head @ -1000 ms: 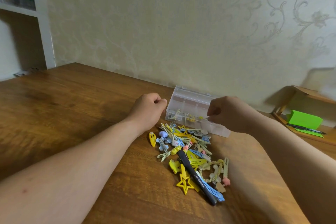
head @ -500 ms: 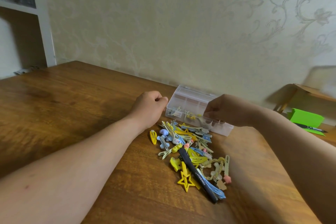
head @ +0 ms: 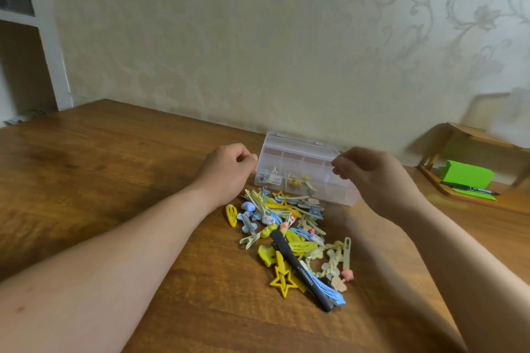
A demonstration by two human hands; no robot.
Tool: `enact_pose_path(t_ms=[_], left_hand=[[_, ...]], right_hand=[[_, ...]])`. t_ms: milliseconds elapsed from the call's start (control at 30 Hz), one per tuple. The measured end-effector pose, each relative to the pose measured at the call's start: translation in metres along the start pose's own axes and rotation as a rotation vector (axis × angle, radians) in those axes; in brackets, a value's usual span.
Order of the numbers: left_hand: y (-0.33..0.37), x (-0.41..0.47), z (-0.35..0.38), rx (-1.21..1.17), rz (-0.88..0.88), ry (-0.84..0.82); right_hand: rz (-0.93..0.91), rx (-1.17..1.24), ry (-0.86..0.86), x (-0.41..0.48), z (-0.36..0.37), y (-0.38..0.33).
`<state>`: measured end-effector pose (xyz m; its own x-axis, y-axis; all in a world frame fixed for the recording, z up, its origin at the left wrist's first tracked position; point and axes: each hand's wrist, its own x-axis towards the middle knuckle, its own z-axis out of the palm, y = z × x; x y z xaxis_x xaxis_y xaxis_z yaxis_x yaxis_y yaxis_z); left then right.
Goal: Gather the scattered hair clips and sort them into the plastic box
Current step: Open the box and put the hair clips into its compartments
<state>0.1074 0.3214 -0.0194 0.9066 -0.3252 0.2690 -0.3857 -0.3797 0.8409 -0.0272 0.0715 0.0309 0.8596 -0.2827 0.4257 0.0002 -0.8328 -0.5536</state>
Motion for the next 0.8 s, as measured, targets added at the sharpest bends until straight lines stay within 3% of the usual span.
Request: enact_pose_path(t_ms=[167, 333, 467, 633, 800], left_hand=[[0.002, 0.000, 0.001, 0.017, 0.003, -0.001], [0.001, -0.001, 0.001, 0.057, 0.066, 0.066], [0.006, -0.006, 0.003, 0.117, 0.173, 0.095], [0.011, -0.018, 0.008, 0.125, 0.225, 0.042], [0.012, -0.022, 0.005, 0.112, 0.205, 0.075]], right_hand=[[-0.019, -0.007, 0.067, -0.024, -0.014, 0.004], [-0.017, 0.038, -0.246, -0.033, -0.016, -0.003], [0.013, -0.039, -0.393, -0.037, -0.010, -0.009], [0.051, -0.101, -0.543, -0.043, -0.007, -0.019], [0.053, -0.151, -0.580, -0.045, -0.002, -0.021]])
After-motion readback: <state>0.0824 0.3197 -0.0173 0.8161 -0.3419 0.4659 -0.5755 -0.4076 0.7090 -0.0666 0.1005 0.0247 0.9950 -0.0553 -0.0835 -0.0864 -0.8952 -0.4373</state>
